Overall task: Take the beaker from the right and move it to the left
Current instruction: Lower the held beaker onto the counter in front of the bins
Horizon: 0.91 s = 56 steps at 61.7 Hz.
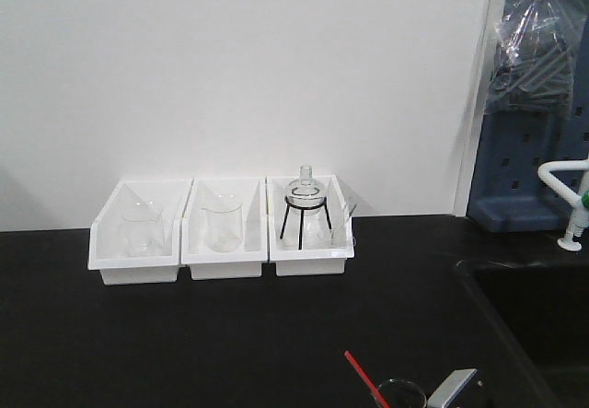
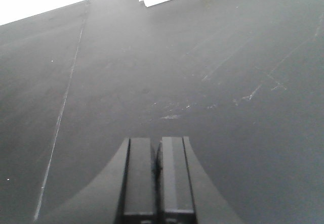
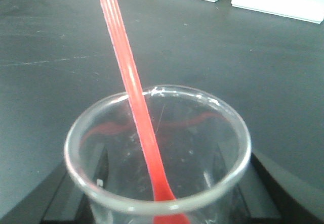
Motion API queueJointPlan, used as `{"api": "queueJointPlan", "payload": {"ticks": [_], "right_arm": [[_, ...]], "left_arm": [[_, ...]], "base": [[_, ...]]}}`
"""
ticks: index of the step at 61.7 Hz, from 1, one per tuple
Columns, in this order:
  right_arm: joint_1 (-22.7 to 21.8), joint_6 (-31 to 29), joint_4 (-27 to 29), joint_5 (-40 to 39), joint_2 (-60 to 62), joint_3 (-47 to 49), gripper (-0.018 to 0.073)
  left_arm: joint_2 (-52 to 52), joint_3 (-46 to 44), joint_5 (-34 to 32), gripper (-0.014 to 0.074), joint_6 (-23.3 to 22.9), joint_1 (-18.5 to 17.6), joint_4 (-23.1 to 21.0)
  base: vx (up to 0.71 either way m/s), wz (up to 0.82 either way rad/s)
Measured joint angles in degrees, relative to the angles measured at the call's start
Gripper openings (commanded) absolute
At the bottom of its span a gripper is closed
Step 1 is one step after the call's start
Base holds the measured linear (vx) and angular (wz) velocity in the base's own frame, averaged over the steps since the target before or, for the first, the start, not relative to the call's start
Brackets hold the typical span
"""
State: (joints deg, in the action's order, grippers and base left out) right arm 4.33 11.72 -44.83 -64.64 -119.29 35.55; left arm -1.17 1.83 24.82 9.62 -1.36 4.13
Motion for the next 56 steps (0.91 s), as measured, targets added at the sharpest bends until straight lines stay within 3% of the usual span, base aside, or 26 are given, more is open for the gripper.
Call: {"api": "queueJointPlan", "payload": {"ticks": [31,44,56], "right_arm": [[0.0,0.0,0.1,2.5,0.0,0.3,0.0029],[0.0,0.3,0.1,2.5,0.0,0.3,0.0189],[0.0,1.0,0.1,2.5,0.0,0.3,0.0420]], "left_arm": [[0.0,0.0,0.0,-0.0006,0.0,0.0,0.0],[0.0,0.0,0.0,-0.0006,0.0,0.0,0.0],[0.0,0.0,0.0,-0.0006,0.0,0.0,0.0]], "base": [[0.00,0.00],[0.00,0.00],[0.00,0.00]]}}
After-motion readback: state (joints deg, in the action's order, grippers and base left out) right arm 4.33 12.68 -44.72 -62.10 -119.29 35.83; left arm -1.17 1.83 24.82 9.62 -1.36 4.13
